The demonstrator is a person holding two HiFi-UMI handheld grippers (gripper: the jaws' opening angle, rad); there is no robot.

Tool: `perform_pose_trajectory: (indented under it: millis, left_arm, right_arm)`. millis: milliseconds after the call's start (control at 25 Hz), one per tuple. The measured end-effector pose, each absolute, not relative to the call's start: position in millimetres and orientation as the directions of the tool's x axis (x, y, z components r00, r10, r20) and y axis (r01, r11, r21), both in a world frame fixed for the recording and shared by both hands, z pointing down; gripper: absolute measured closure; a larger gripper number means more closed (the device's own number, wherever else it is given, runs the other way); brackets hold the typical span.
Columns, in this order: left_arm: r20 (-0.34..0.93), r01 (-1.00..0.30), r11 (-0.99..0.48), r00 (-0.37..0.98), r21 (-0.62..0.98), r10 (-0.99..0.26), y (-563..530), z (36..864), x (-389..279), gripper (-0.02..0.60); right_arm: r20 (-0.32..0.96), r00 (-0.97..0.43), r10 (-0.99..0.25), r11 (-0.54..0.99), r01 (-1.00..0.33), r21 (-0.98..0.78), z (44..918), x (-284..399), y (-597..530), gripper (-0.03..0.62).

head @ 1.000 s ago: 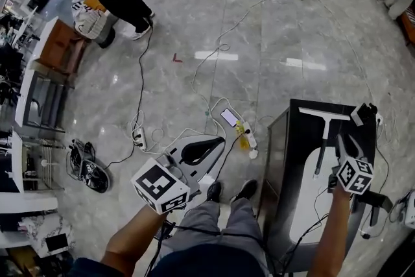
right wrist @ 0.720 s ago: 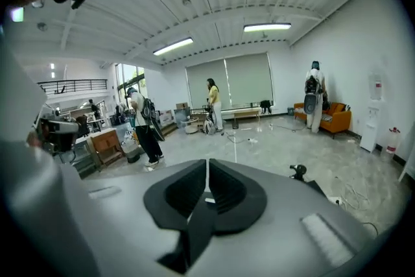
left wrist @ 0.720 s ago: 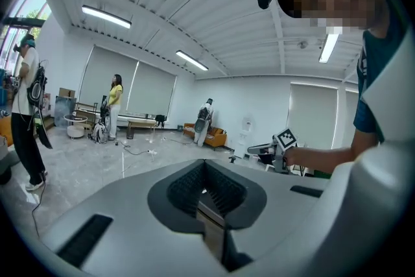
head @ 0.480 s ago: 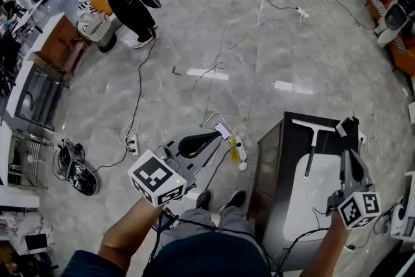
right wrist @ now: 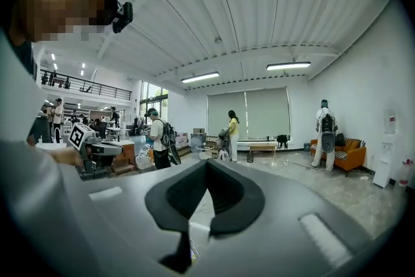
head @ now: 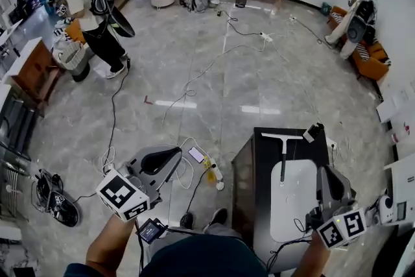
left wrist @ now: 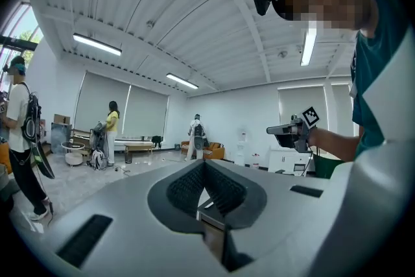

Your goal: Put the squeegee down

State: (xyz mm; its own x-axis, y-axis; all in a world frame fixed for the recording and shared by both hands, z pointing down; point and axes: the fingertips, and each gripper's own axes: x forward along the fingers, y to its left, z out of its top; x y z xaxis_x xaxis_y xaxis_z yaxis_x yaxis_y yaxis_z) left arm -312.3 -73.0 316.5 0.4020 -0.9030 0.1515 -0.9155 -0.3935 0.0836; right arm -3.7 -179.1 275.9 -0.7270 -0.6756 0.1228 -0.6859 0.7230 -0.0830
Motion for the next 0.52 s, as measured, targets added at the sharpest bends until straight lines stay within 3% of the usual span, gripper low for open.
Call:
perform_pose_trajectory:
  millis: [520]
  left_arm:
    - [0.125, -0.892, -0.429, 0.446, 0.141, -0.886, -57.5, 322.1, -297.5, 0.575]
  right_arm:
    - [0.129, -0.656, -0.743, 0.658, -0.752, -0.036, 260.2, 33.4, -135.0, 0.588]
